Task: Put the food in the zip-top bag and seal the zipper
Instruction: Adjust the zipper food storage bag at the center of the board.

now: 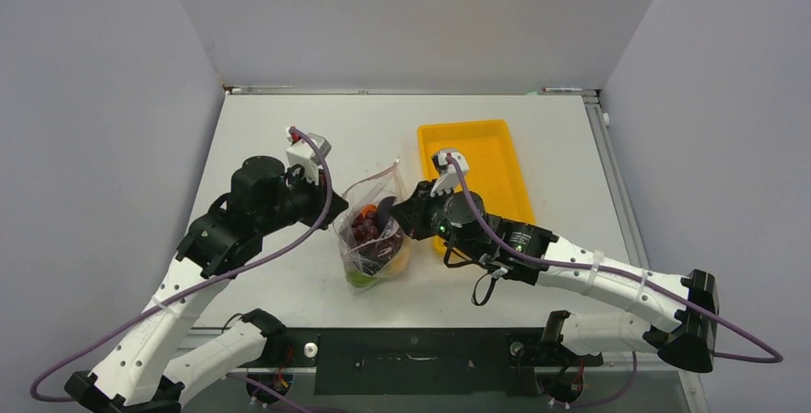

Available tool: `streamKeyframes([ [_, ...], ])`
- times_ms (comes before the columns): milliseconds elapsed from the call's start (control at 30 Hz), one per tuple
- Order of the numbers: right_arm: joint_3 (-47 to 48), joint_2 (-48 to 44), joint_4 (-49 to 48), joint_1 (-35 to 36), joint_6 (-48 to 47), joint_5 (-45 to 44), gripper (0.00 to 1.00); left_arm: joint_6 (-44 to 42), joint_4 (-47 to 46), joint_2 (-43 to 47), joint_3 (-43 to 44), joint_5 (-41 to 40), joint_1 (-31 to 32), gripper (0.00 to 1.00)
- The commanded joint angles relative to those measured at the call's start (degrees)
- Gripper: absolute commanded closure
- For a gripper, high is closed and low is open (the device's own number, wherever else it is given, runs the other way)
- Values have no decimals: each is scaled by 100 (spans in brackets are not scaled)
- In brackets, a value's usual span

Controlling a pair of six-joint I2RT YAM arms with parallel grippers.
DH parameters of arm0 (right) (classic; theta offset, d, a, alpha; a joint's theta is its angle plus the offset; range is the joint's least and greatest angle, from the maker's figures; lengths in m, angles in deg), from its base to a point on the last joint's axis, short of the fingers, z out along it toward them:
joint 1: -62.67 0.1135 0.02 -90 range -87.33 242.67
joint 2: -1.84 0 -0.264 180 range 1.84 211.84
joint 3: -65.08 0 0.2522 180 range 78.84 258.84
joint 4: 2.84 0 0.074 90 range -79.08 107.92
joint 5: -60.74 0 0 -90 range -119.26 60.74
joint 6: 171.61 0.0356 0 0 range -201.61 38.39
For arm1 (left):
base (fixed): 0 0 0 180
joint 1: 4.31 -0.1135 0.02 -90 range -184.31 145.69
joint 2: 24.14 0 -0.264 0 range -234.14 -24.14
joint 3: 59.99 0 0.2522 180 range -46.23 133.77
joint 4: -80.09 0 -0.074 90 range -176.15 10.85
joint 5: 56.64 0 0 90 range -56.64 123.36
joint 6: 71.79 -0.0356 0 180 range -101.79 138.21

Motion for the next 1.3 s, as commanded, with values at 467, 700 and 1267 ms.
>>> streamKeyframes([
  [467, 921, -545, 1209, 20, -1749, -599, 55, -144, -325, -1, 19, 909, 29, 100],
  [700, 1515, -584, 1836, 15, -2961, -555, 46, -453, -78, -103, 157, 1261, 28, 100],
  [1267, 2194, -664, 2961, 30, -5504, 973, 32, -968, 675, 43, 584, 1971, 276, 100],
])
